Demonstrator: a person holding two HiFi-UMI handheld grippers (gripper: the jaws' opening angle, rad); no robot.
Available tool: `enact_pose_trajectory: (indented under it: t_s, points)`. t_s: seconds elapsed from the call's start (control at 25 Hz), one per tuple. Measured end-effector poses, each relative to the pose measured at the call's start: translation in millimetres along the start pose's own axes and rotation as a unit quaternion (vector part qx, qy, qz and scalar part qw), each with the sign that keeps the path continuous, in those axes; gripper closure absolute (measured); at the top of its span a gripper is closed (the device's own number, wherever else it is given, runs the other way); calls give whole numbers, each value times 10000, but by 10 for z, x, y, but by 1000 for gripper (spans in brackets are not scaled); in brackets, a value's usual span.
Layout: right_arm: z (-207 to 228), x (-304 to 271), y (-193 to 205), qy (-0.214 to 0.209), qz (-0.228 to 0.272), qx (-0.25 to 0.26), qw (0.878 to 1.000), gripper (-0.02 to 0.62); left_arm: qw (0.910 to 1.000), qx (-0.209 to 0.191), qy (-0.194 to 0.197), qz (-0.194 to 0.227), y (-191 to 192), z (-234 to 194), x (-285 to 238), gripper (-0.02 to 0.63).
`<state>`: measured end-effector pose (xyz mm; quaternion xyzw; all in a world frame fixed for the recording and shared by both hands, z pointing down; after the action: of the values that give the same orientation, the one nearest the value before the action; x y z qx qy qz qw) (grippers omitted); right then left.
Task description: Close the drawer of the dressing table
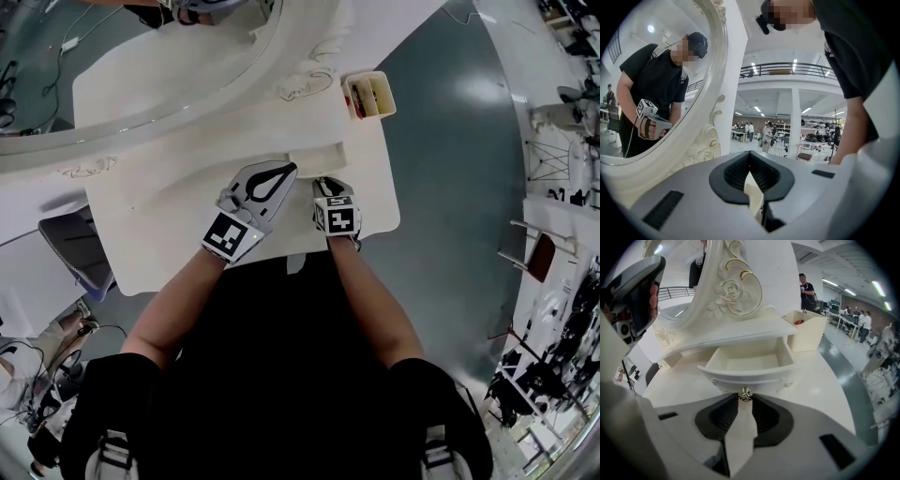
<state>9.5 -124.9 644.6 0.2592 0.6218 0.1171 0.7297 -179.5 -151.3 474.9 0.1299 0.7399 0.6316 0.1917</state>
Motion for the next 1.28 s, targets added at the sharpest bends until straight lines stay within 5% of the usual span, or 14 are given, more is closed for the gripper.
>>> enact_pose_trajectory:
  t_s: [1.28]
  points:
    - [93,-247,-525,86,22,-3,10000,500,9997,-50,-232,-19,5,-115,96,612]
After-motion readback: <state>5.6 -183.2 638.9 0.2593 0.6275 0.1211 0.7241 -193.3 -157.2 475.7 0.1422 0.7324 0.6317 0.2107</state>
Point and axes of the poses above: the fingertips, and each gripper's own axes: x backward along the fingers, z to its right, y out of its underside, the point moved 10 cm from there along x, backward along the fingers, and after that the axes turned 6 degrees about y, right-handed, at the moved point
